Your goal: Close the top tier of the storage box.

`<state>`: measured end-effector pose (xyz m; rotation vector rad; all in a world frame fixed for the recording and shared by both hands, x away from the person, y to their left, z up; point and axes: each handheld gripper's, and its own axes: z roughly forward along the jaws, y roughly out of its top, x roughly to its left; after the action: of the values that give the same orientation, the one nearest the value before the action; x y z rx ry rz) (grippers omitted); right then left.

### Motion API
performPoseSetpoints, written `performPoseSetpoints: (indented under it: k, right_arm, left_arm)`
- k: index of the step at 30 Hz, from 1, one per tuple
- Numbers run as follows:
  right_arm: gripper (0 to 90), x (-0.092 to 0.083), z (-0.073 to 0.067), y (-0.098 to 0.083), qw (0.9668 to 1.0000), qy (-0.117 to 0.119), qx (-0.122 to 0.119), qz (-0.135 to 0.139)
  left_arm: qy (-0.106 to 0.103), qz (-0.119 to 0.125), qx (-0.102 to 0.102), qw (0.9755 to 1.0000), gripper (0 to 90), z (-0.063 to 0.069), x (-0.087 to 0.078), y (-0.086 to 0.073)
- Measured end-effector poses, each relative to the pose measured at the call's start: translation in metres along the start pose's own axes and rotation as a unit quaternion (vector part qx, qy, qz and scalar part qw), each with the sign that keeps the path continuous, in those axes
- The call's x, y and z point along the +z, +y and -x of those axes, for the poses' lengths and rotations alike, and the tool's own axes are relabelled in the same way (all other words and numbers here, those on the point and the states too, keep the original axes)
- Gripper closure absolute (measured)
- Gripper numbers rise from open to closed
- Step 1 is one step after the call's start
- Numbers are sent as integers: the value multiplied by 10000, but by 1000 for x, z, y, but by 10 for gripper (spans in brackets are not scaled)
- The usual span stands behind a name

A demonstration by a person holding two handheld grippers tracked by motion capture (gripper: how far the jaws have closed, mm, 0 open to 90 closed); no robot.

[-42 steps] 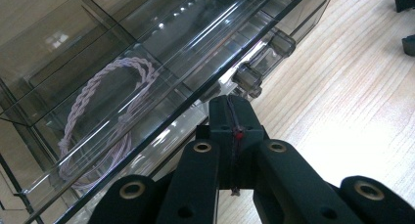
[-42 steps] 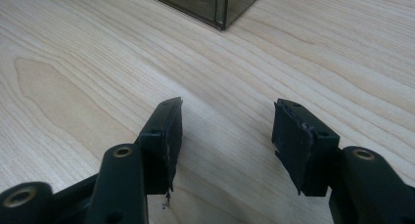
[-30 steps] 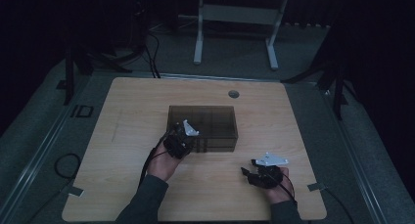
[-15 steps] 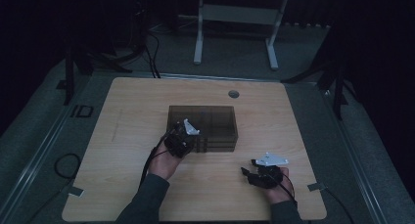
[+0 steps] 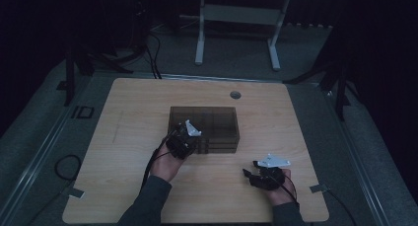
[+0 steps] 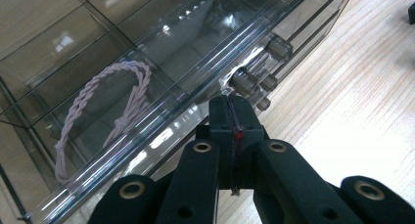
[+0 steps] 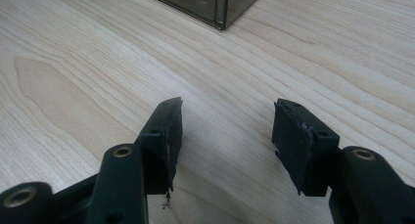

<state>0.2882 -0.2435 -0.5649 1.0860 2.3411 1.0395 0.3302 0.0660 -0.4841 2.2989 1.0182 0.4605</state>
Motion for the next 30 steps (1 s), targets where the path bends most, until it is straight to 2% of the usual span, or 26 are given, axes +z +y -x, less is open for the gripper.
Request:
performPoseSetpoints:
  k: [10, 20, 28, 30]
  right_arm:
    - [448, 0, 0, 0, 10000, -2, -8, 5]
    - [448, 0, 0, 0, 10000, -5, -9, 14]
    - [448, 0, 0, 0, 10000, -2, 13, 1]
    - [448, 0, 0, 0, 10000, -5, 11, 7]
  left_arm:
    - [66, 64, -94, 9999, 897, -7, -11, -10]
    - [196, 280, -230, 9991, 884, -14, -34, -27]
    - [331, 406, -457, 9976, 882, -24, -47, -47]
    - [420, 438, -626, 9962, 882, -32, -51, -59]
